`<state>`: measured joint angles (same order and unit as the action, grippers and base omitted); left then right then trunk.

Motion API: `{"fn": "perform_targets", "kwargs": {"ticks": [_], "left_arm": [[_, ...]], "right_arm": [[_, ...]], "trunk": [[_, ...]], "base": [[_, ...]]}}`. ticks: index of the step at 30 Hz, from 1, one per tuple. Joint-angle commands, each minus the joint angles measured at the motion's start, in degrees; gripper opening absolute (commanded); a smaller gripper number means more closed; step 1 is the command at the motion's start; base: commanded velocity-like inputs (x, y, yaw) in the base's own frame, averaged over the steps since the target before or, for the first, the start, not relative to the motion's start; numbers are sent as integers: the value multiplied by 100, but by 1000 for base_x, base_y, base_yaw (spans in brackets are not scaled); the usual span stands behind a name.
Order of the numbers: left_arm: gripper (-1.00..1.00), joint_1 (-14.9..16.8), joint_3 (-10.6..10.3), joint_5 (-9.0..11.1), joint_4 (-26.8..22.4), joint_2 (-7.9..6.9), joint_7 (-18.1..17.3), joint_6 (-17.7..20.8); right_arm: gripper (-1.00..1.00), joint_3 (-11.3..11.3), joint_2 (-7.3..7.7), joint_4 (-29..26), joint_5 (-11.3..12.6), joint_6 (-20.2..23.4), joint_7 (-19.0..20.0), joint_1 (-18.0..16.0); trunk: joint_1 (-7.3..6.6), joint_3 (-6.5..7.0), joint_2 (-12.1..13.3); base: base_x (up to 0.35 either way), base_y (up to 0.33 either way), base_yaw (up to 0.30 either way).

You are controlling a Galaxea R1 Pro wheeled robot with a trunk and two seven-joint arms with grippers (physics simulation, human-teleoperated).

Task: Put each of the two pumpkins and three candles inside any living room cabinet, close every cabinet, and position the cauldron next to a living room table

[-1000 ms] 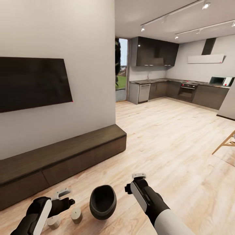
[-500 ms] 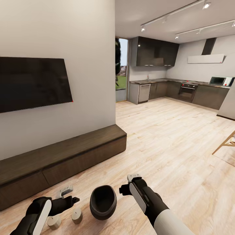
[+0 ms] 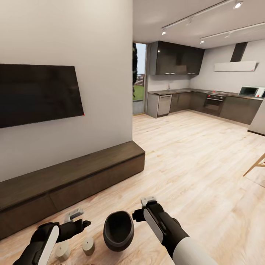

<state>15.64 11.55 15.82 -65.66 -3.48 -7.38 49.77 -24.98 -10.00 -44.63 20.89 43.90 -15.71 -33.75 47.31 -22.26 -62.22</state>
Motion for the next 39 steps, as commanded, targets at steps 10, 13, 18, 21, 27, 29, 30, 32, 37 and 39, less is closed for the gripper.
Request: {"fn": "perform_targets", "kwargs": {"ticks": [10,13,18,21,27,29,30,32,37,39], "left_arm": [[100,0,-4,-8,0,13,0,-2],[100,0,-10,-13,0,14,5,-9],[100,0,-12,-19,-1,14,3,-11],[100,0,-14,-18,-2,14,1,-20],[100,0,-13,-18,0,14,0,-84],[100,0,-13,-18,0,14,0,-96],[100,0,-13,-17,0,14,0,-100],[100,0,-13,-17,0,14,0,-105],[100,0,-16,-17,-2,14,0,-108],[100,0,-19,-17,-1,14,0,-108]], "right_arm": [[100,-45,0,-2,-3,-12,-2,0],[100,-43,0,-2,-6,-50,-2,0],[100,-49,0,-2,1,-165,-2,0],[100,-50,0,-2,0,-189,-2,0],[100,-51,0,-2,-6,-205,-2,0],[100,-51,0,-2,-3,-205,-2,0],[100,-51,0,-2,-3,-206,-2,2],[100,-56,0,-2,-2,-206,-2,2],[100,-65,0,-2,-2,-206,-2,1],[100,-67,0,-2,-3,-206,-2,3]], "trunk": [[0,0,0],[0,0,0],[0,0,0],[0,0,0],[0,0,0],[0,0,0],[0,0,0],[0,0,0],[0,0,0],[0,0,0]], "base": [[0,0,262],[39,-51,86],[128,-147,19],[38,-72,3],[68,-181,1],[34,-60,0],[45,-34,0],[135,-18,0],[163,-4,0],[62,-4,0]]}}
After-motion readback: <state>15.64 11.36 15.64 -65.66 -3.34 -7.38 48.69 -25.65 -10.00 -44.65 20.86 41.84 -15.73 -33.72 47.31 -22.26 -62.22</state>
